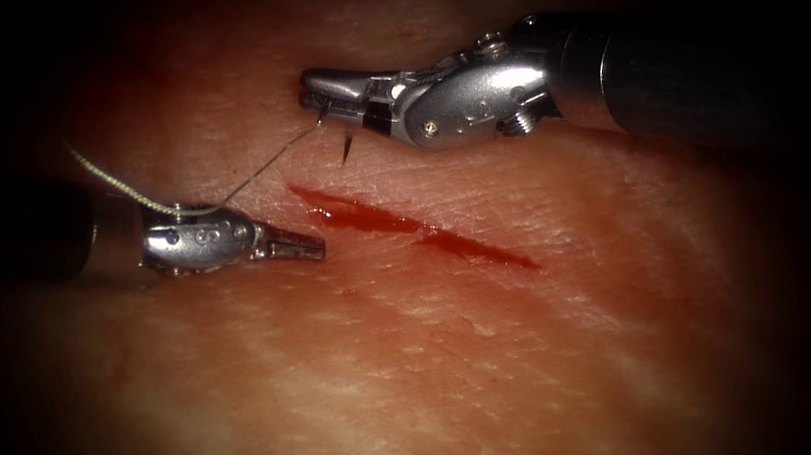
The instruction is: Wound Closure
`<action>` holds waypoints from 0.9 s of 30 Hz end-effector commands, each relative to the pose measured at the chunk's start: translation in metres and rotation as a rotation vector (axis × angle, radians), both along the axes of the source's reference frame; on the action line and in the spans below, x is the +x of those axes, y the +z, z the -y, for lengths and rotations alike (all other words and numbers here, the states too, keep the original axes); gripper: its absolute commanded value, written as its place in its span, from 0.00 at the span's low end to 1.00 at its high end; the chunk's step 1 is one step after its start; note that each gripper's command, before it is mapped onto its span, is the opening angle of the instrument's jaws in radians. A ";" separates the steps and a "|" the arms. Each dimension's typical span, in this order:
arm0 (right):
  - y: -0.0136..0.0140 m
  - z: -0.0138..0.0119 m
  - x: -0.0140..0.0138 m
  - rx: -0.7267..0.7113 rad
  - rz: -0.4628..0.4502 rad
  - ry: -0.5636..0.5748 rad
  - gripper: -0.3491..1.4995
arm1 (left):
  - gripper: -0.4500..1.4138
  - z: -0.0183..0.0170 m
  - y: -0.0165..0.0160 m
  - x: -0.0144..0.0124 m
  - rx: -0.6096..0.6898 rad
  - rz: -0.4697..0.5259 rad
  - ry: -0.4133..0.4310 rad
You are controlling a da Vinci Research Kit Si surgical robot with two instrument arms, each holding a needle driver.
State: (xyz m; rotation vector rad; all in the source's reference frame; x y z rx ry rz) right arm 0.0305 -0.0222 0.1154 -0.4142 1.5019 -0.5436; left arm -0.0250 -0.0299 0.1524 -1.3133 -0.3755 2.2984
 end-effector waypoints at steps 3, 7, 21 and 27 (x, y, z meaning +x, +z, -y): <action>0.0005 0.0000 0.0008 -0.003 -0.003 -0.001 0.00 | 0.13 0.0003 0.0004 -0.0005 0.001 -0.002 -0.003; 0.0009 0.0005 0.0011 -0.008 -0.002 -0.002 0.00 | 0.14 0.0004 0.0006 -0.0004 -0.001 -0.002 -0.002; 0.0014 0.0009 0.0012 -0.074 0.000 -0.015 0.00 | 0.13 0.0004 0.0009 -0.0002 -0.002 -0.004 0.001; 0.0015 0.0012 0.0013 -0.112 0.009 -0.030 0.00 | 0.12 0.0004 0.0008 0.0000 -0.002 -0.003 0.002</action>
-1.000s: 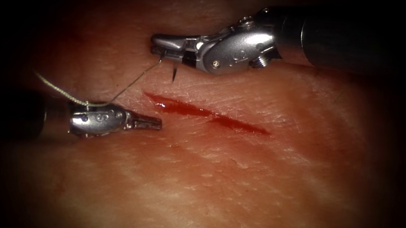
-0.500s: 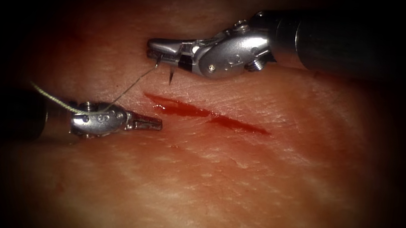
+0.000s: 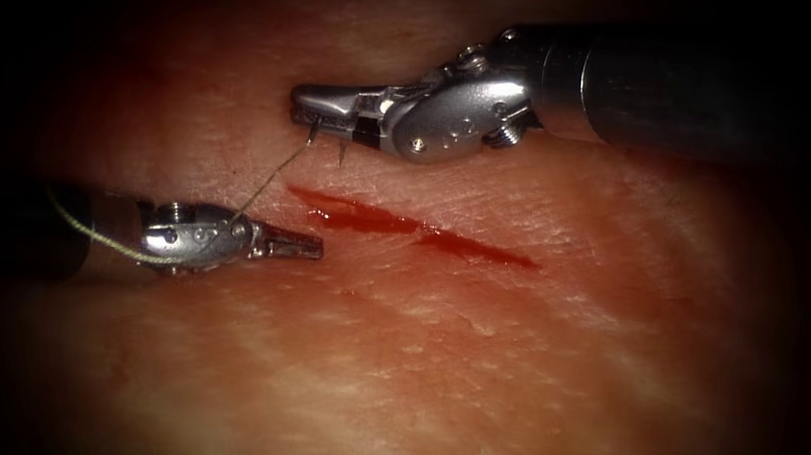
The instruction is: Wound Closure
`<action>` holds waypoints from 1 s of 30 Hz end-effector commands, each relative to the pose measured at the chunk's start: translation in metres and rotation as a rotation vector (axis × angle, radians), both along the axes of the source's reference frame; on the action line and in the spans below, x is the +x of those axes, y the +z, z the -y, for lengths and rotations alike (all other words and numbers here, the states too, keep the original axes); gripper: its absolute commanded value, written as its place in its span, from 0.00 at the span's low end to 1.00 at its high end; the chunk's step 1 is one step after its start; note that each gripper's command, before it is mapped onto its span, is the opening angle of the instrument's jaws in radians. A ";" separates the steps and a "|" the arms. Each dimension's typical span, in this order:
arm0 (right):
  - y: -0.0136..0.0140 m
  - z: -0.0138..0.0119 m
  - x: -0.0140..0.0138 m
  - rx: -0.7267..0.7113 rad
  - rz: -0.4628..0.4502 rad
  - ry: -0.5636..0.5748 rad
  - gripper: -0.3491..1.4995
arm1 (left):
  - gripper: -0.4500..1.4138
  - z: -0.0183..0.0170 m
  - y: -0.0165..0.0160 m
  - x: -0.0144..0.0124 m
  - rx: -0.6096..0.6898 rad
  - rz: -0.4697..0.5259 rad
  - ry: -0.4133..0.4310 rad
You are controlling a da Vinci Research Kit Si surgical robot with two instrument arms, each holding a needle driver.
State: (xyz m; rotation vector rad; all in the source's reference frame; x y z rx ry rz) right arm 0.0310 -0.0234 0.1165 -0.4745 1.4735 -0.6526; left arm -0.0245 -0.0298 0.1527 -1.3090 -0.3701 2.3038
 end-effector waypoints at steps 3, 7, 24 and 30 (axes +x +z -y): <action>0.0006 0.0000 0.0008 -0.010 0.002 -0.004 0.00 | 0.12 0.0004 0.0005 -0.0005 0.002 0.002 0.002; 0.0013 0.0002 0.0008 -0.016 0.007 -0.006 0.00 | 0.12 0.0004 0.0004 -0.0005 0.003 0.003 0.002; 0.0028 0.0015 0.0009 -0.064 0.011 -0.017 0.00 | 0.10 0.0003 0.0003 -0.0002 0.004 0.002 0.002; 0.0036 0.0037 0.0010 -0.135 -0.004 -0.037 0.00 | 0.10 0.0001 0.0002 0.0001 0.003 0.001 0.000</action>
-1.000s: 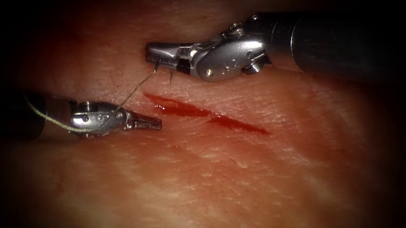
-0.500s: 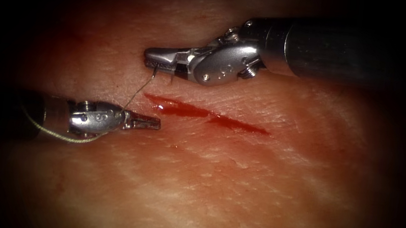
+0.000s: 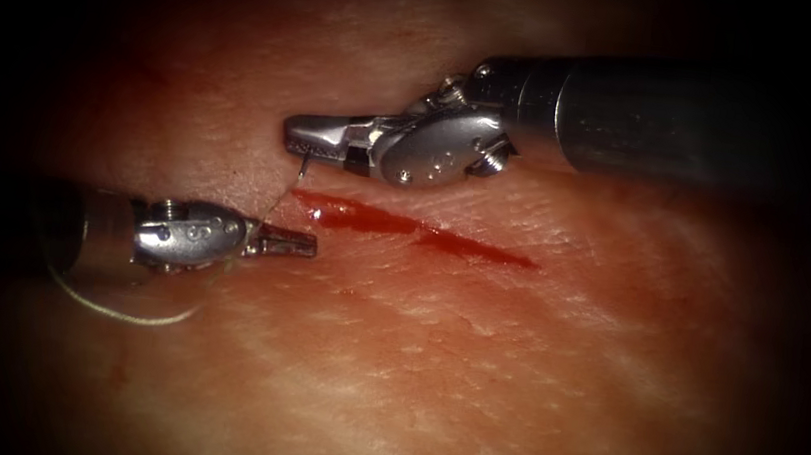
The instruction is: Wound Closure
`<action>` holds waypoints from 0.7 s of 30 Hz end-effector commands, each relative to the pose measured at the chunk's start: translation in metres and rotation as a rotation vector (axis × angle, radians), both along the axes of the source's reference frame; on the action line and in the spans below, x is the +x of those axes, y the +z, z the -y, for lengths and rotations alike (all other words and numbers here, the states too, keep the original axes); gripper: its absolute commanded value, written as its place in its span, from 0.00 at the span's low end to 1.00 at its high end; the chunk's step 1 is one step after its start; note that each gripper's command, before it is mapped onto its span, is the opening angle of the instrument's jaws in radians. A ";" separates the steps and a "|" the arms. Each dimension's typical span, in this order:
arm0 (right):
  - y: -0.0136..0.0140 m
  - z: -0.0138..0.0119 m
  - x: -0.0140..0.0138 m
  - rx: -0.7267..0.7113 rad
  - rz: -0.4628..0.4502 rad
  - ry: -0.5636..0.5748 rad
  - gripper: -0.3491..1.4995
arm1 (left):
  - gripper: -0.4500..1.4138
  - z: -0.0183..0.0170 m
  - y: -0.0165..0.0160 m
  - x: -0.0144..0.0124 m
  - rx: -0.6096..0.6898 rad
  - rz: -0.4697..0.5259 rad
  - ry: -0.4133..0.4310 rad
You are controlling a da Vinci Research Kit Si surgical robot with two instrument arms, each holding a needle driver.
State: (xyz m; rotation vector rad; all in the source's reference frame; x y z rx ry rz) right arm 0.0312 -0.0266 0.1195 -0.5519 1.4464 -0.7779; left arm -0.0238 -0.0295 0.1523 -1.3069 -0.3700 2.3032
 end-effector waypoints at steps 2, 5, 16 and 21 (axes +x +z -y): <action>0.0010 0.0018 0.0009 -0.039 -0.013 -0.018 0.00 | 0.10 0.0004 0.0007 -0.0005 0.001 0.001 0.000; 0.0017 0.0032 0.0008 -0.051 -0.017 -0.029 0.00 | 0.10 0.0004 0.0007 -0.0005 0.001 0.001 0.000; 0.0032 0.0060 0.0001 -0.076 -0.021 -0.048 0.00 | 0.10 0.0003 0.0008 -0.0004 0.000 0.001 0.000; 0.0036 0.0070 0.0000 -0.084 -0.022 -0.054 0.00 | 0.09 0.0004 0.0007 -0.0004 0.000 0.001 0.000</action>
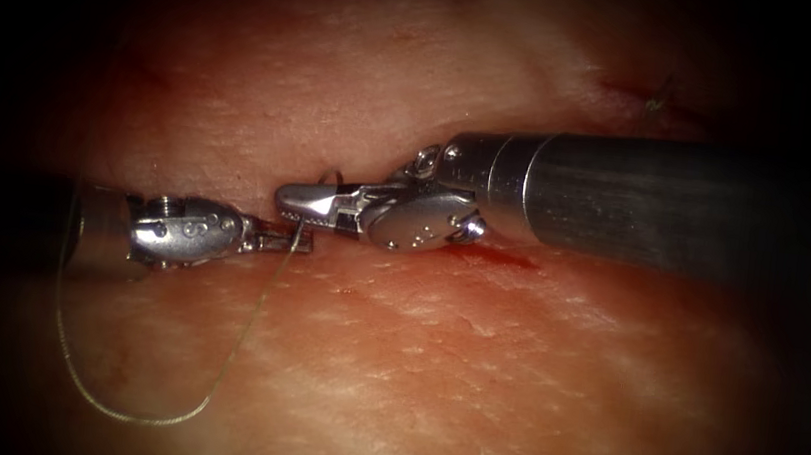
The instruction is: Wound Closure
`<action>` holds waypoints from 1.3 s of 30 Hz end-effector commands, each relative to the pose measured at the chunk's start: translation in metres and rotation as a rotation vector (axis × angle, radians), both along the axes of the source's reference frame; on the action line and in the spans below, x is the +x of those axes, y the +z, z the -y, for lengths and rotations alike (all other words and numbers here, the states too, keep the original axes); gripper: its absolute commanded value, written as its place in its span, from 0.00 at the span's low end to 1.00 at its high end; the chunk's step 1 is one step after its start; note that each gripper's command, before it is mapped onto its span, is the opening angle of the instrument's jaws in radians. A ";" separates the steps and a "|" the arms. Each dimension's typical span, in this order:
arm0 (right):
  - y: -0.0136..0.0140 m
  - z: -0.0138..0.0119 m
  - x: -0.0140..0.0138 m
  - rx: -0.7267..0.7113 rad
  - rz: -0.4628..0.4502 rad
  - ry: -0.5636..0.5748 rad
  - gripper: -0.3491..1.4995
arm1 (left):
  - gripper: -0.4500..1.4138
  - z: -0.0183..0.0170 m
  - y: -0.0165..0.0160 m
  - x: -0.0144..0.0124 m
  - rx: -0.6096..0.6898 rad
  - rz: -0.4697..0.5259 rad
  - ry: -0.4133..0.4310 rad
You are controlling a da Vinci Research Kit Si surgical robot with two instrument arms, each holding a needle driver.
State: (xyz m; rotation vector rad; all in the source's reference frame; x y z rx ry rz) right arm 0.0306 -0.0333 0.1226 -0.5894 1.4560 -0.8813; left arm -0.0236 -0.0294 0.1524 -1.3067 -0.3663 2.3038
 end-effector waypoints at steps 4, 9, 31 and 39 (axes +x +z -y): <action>0.0005 0.0008 0.0005 -0.007 -0.004 -0.005 0.00 | 0.09 0.0005 0.0006 -0.0005 0.003 0.002 0.002; 0.0003 0.0014 0.0003 -0.009 -0.005 -0.008 0.00 | 0.08 0.0005 0.0006 -0.0005 0.002 0.002 0.002; -0.0028 -0.0018 0.0008 0.040 -0.014 0.056 0.00 | 0.06 0.0008 0.0007 -0.0009 0.001 -0.001 -0.002; 0.0003 -0.0005 0.0008 0.088 0.007 0.048 0.00 | 0.06 0.0007 0.0005 -0.0005 0.003 0.002 0.002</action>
